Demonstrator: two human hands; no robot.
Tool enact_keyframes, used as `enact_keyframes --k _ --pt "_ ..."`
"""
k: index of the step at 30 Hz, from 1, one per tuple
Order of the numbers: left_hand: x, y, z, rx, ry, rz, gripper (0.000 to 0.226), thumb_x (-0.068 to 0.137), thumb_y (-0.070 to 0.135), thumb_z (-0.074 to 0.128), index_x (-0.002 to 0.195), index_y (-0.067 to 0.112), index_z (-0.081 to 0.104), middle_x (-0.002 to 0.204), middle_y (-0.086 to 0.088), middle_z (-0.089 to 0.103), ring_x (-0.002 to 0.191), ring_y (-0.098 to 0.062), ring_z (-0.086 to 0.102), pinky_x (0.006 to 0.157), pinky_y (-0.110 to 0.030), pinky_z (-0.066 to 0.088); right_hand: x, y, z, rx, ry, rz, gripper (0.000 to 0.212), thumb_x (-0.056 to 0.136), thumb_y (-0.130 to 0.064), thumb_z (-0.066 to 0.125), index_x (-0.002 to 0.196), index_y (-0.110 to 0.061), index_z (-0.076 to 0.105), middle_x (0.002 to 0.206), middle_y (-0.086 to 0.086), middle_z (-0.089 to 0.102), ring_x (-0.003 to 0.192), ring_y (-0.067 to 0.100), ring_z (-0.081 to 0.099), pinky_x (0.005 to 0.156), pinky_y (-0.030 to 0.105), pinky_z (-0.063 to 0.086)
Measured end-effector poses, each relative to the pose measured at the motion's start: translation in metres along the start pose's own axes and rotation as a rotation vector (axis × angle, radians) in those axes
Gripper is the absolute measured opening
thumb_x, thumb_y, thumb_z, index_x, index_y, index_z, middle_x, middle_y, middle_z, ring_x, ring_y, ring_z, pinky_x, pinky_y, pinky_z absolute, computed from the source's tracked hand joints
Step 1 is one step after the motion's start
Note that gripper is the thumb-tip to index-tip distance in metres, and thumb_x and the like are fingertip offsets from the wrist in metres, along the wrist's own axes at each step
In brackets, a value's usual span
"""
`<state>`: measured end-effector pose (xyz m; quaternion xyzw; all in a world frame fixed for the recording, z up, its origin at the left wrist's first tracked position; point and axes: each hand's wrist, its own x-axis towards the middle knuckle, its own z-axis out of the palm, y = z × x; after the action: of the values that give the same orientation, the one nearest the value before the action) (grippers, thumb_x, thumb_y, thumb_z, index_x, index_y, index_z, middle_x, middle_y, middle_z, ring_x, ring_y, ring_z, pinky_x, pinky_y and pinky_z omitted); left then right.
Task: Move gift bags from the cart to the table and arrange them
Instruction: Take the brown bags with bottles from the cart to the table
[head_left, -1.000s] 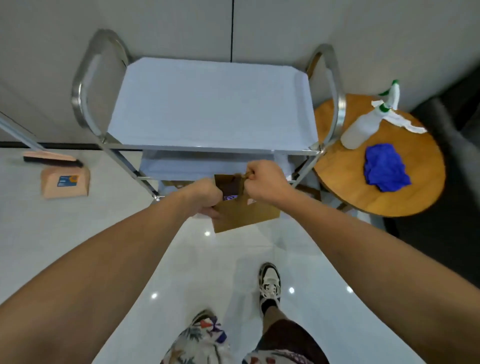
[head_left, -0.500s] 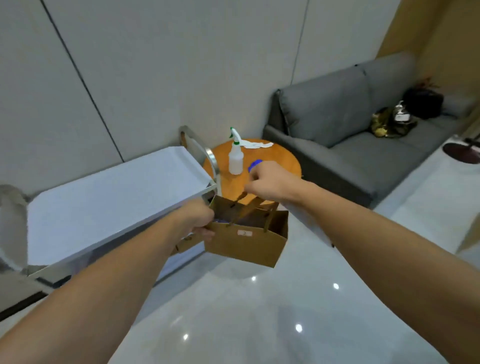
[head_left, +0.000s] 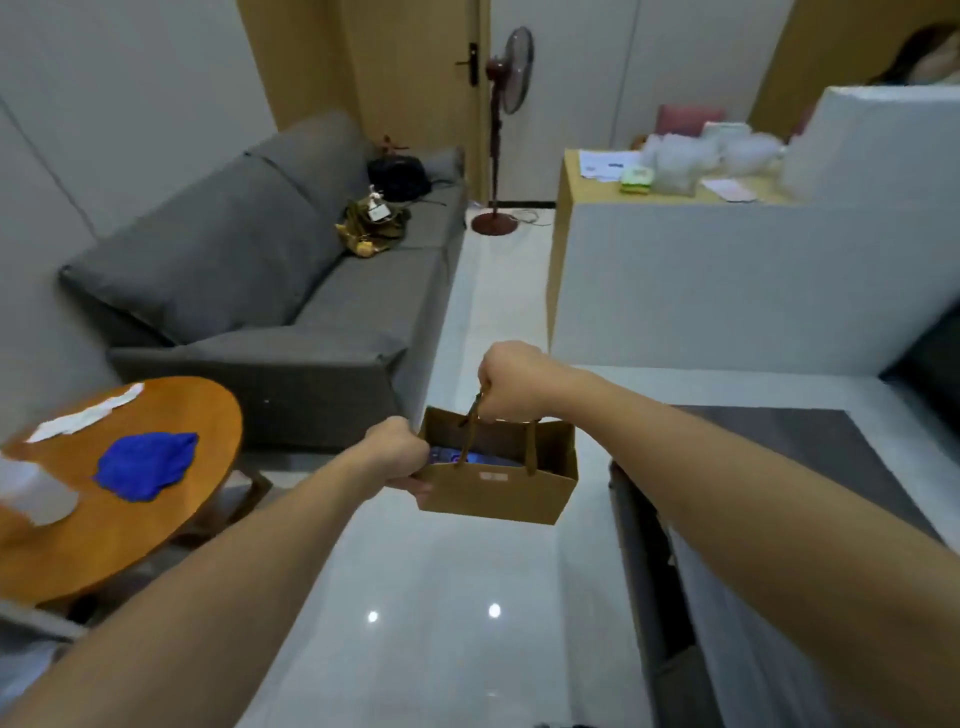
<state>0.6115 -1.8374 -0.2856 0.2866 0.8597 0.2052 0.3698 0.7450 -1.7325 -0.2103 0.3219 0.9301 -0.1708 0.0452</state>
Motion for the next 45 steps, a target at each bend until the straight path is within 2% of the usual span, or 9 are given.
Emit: enact_keyframes --k 3,8,12,21,25,31,35,39,45 --pt "0.017 0.076 0.059 0.096 -0.100 0.122 0.007 0.097 0.013 0.059 0.103 0.013 0.055 0.102 -0.011 0.067 0.079 -0.025 0.075 0.065 -0.033 0.063 -0.021 0.083 -0.005 0.178 0.134 0.172 0.024 0.085 -0.007 0.061 0.063 -0.012 0.053 0.069 0.008 0.057 0.075 0.028 0.059 0.059 0.033 0.048" --pt "0.035 0.167 0.149 0.213 -0.254 0.233 0.013 0.094 0.011 0.056 0.106 0.007 0.055 0.103 -0.015 0.065 0.076 -0.031 0.076 0.072 -0.042 0.064 -0.058 0.198 0.001 0.572 0.369 0.481 0.018 0.088 -0.016 0.065 0.072 -0.007 0.061 0.070 0.009 0.061 0.073 0.030 0.064 0.067 0.043 0.057" --pt "0.055 0.213 0.212 0.342 -0.348 0.261 0.013 0.098 0.012 0.055 0.109 0.006 0.056 0.105 -0.017 0.068 0.079 -0.030 0.075 0.073 -0.039 0.064 -0.090 0.261 0.011 0.629 0.459 0.646 0.023 0.083 -0.012 0.064 0.064 -0.014 0.051 0.062 0.005 0.051 0.061 0.020 0.050 0.055 0.036 0.043" --pt "0.102 0.271 0.343 0.602 -0.653 0.444 0.013 0.093 0.018 0.064 0.100 0.007 0.066 0.088 -0.014 0.073 0.066 -0.024 0.075 0.061 -0.035 0.064 -0.133 0.344 0.044 0.640 0.395 1.019 0.023 0.077 -0.002 0.060 0.063 -0.018 0.052 0.067 0.004 0.057 0.065 0.020 0.057 0.049 0.030 0.038" --pt "0.118 0.297 0.399 0.775 -0.726 0.626 0.021 0.081 0.023 0.067 0.093 0.006 0.067 0.090 -0.018 0.073 0.076 -0.032 0.073 0.066 -0.046 0.063 -0.158 0.363 0.054 0.605 0.406 1.189 0.023 0.077 -0.001 0.061 0.065 -0.018 0.052 0.070 0.004 0.058 0.066 0.018 0.055 0.048 0.028 0.037" --pt "0.090 0.321 0.457 0.862 -0.806 0.728 0.018 0.088 0.021 0.063 0.094 0.005 0.062 0.095 -0.016 0.066 0.085 -0.032 0.066 0.073 -0.040 0.062 -0.183 0.403 0.089 0.586 0.454 1.359 0.009 0.082 -0.005 0.061 0.086 -0.011 0.064 0.087 0.009 0.066 0.083 0.028 0.062 0.073 0.046 0.058" --pt "0.081 0.325 0.506 0.884 -0.864 0.729 0.030 0.088 0.031 0.069 0.104 0.006 0.068 0.099 -0.014 0.068 0.091 -0.030 0.065 0.070 -0.033 0.049 -0.201 0.438 0.122 0.679 0.442 1.420 0.010 0.084 -0.008 0.060 0.094 -0.010 0.062 0.100 0.013 0.066 0.092 0.032 0.063 0.079 0.046 0.056" --pt "0.069 0.329 0.552 0.825 -0.945 0.649 0.026 0.090 0.032 0.070 0.109 0.015 0.067 0.106 -0.006 0.069 0.096 -0.023 0.062 0.083 -0.035 0.050 -0.225 0.477 0.154 0.775 0.409 1.465 0.010 0.088 -0.012 0.059 0.098 -0.012 0.062 0.107 0.015 0.065 0.099 0.035 0.062 0.074 0.037 0.050" --pt "0.058 0.340 0.615 0.965 -1.023 0.621 0.034 0.090 0.032 0.064 0.121 0.016 0.066 0.116 -0.011 0.068 0.108 -0.030 0.062 0.098 -0.043 0.050 -0.247 0.527 0.195 0.876 0.369 1.496 0.009 0.089 -0.012 0.061 0.089 -0.020 0.058 0.096 0.005 0.063 0.093 0.026 0.063 0.082 0.040 0.055"
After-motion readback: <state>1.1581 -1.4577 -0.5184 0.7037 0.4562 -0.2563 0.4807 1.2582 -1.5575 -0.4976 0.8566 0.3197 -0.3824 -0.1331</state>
